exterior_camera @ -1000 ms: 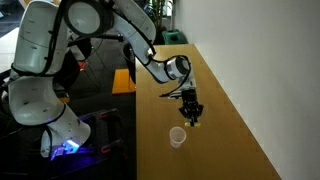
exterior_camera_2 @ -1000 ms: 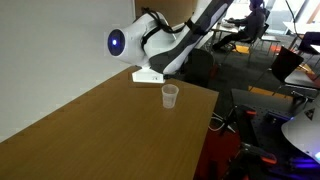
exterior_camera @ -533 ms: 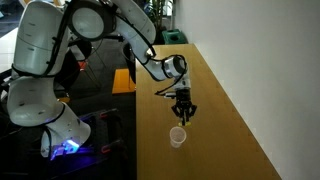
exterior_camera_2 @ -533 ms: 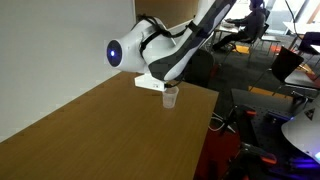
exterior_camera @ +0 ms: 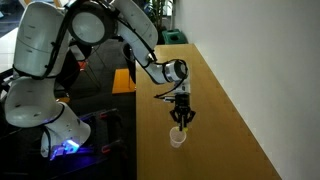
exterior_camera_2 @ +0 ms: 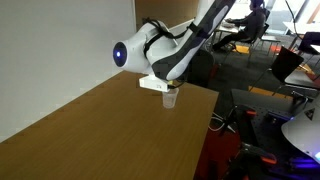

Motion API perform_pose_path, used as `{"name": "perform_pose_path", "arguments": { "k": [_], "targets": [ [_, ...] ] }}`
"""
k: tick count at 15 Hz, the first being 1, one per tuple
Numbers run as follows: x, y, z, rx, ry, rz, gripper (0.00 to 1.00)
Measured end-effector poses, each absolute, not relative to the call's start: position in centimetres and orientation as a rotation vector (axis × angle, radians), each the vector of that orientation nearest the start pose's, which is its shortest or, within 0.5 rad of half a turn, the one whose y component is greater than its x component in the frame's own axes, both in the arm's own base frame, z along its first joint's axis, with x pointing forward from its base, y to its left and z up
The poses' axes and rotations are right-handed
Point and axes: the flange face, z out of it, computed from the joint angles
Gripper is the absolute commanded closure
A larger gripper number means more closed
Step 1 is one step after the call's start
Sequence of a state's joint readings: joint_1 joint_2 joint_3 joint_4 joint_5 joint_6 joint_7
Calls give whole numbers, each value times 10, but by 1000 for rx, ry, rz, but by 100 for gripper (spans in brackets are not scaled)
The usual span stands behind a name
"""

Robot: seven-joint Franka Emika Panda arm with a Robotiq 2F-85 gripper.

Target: Put the yellow marker in the colourless cup

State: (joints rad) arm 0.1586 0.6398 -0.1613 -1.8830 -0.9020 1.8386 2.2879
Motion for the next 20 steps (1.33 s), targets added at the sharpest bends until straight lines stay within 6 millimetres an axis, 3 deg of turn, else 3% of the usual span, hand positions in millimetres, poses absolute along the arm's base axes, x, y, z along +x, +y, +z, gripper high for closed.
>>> {"name": "perform_pose_path", "arguments": {
  "k": [6,17,18,19,20],
  "targets": [
    [569,-74,149,1394,-1613,565,95],
    [577,-62,114,1451,-1566,572,95],
    [578,-61,111,1456,-1565,571,87],
    [579,-60,108,1460,-1563,570,56],
    [579,-59,106,1466,-1561,568,54]
  ]
}}
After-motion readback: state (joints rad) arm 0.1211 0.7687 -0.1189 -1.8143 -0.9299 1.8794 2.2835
